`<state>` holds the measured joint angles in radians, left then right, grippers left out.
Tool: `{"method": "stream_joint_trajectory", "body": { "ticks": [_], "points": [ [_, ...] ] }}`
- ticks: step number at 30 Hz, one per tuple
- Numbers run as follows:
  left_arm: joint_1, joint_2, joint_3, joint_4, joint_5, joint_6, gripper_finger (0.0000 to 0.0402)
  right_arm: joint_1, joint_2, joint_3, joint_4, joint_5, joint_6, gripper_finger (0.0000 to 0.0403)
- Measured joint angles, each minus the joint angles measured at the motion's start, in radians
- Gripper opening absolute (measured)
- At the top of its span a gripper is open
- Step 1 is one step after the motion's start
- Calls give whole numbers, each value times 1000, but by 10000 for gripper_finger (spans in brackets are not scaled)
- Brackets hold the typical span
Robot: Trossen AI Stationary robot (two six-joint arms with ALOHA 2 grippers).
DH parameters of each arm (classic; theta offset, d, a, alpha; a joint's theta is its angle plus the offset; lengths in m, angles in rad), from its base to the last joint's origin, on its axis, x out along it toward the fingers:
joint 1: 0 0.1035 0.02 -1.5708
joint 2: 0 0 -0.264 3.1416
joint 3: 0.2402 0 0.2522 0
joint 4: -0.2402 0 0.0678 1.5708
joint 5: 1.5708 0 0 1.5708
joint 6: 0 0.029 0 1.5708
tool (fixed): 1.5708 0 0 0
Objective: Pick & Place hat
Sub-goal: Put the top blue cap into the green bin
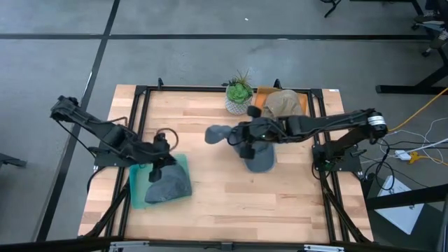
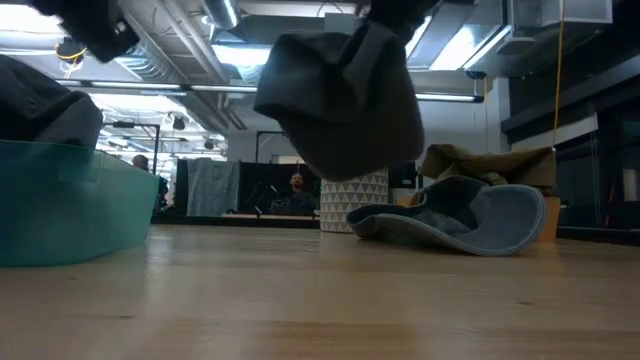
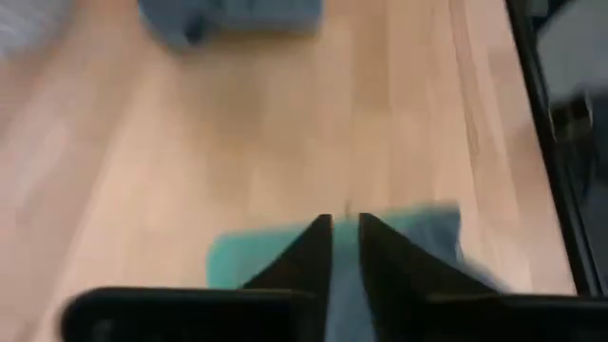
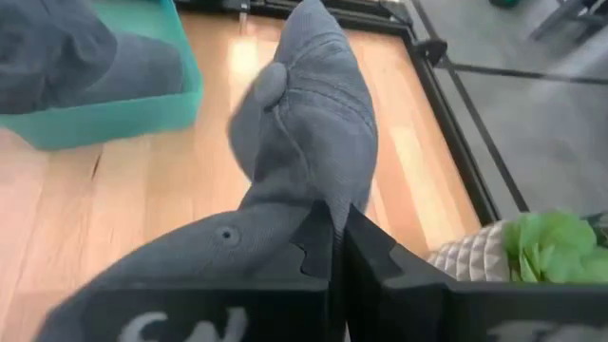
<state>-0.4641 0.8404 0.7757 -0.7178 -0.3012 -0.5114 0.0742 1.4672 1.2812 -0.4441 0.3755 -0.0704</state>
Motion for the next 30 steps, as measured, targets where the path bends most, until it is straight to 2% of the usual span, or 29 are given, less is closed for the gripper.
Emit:
{"method": "stream_joint_trajectory", "body": {
  "ticks": [3, 8, 13, 21, 30],
  "points": [
    [0, 42, 0, -60, 86, -3, 9, 0, -13, 0, -21, 0, 10, 7],
    [0, 94, 0, -278, 151, -79, 2, 0, -20, 0, -47, 0, 13, 7],
    [-4, 130, 0, -446, 290, -188, 2, 0, -20, 0, -78, 0, 18, 7],
    [-66, 207, 0, -496, 380, -222, 2, 0, -20, 0, -83, 0, 16, 7],
    [-75, 393, 0, -487, 362, -204, 2, 0, -20, 0, -114, 0, 15, 7]
  ]
}}
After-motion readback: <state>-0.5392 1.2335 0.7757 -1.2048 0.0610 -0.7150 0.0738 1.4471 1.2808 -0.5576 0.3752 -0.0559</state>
